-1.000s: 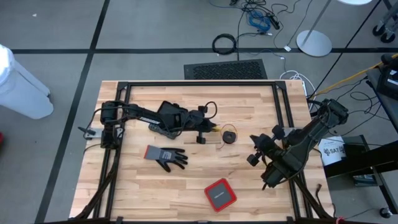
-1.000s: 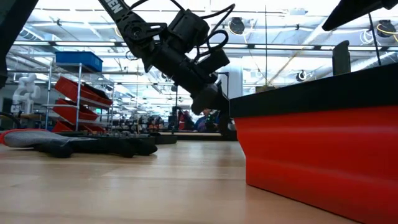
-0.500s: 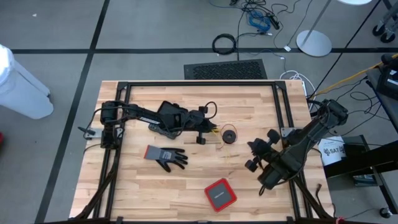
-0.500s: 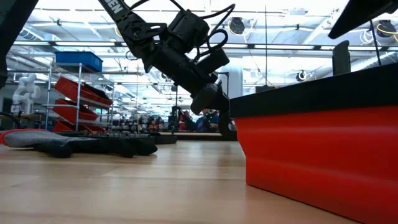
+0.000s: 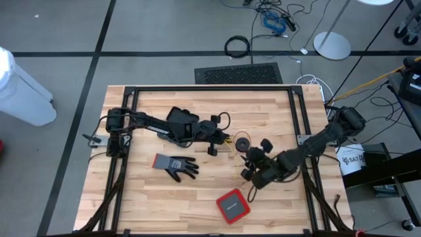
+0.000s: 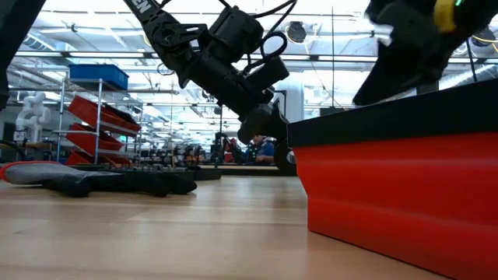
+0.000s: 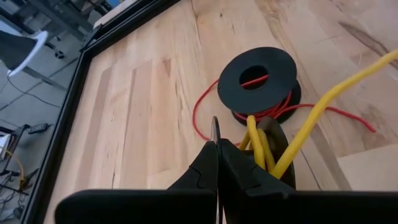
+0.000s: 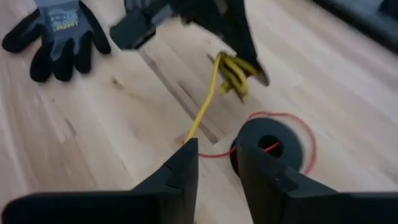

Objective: Coil cords
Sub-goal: Coil the yellow wire onto the spool

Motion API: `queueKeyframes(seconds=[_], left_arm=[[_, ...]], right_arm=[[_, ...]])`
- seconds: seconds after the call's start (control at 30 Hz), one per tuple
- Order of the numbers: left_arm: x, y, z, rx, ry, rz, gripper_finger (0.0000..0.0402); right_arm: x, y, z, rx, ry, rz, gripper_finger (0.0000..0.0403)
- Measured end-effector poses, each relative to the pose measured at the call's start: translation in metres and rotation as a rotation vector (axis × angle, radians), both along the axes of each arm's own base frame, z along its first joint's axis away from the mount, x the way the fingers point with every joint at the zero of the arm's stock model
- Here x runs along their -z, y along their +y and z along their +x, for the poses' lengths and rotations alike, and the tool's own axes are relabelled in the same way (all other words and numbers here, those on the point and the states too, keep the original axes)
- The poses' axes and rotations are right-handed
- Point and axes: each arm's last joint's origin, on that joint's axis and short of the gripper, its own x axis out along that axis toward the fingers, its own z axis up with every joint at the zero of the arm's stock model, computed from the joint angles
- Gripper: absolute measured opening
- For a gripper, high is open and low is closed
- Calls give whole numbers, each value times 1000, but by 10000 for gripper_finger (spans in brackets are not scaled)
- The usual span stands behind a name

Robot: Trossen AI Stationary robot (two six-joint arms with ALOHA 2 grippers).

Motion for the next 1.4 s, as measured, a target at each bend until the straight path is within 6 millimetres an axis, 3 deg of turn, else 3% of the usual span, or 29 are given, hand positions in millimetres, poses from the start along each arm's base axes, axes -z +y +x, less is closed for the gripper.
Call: queueKeyframes(seconds=[0.2, 0.77, 1.03, 1.23, 1.4], left_arm=[[0, 0, 0, 0, -2, 0, 0], [0, 0, 0, 0, -3, -2, 0], [-1, 0, 0, 0, -8, -2, 0], [0, -1, 0, 2, -7, -8, 0], [0, -2, 0, 5, -5, -7, 0]], right_arm=[[18, -17, 10, -24, -37, 59, 122], [23, -57, 29, -33, -36, 145, 132], [25, -63, 37, -67, -56, 196, 132], [41, -70, 45, -46, -19, 212, 132], [41, -74, 46, -39, -22, 201, 108]])
